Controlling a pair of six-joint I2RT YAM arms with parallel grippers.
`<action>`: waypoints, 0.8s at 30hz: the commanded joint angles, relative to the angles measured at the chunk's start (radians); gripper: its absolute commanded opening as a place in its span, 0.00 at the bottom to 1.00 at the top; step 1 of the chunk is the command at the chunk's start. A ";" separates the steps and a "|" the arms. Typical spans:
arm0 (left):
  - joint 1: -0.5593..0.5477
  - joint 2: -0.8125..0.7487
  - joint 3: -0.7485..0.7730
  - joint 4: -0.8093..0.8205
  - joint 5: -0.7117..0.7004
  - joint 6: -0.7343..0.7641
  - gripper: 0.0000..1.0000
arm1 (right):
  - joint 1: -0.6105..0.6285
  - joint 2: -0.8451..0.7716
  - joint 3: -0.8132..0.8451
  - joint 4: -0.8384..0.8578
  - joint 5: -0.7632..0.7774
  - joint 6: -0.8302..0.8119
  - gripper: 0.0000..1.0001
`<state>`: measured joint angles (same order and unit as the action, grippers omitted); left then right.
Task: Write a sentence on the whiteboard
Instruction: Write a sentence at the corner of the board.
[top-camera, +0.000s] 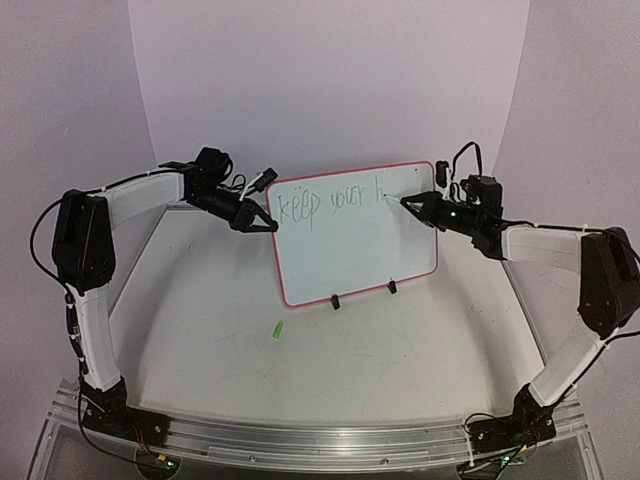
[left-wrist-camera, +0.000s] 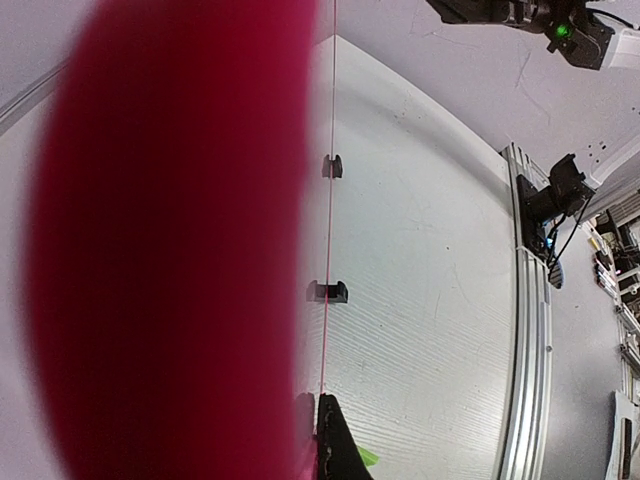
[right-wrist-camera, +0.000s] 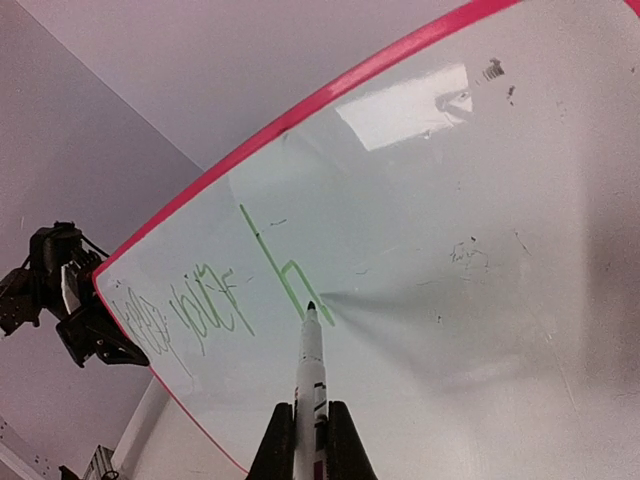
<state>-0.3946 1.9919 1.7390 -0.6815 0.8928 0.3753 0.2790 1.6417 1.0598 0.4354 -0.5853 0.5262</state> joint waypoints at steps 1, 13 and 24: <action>-0.012 -0.025 0.006 -0.004 -0.053 0.053 0.00 | -0.004 -0.069 0.005 0.029 0.005 0.006 0.00; -0.012 -0.026 0.005 -0.004 -0.052 0.052 0.00 | -0.005 0.001 0.050 0.027 0.027 0.002 0.00; -0.012 -0.024 0.005 -0.004 -0.054 0.053 0.00 | -0.005 0.028 0.058 0.025 0.066 0.008 0.00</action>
<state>-0.3946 1.9919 1.7390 -0.6819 0.8928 0.3767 0.2790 1.6577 1.0788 0.4392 -0.5613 0.5284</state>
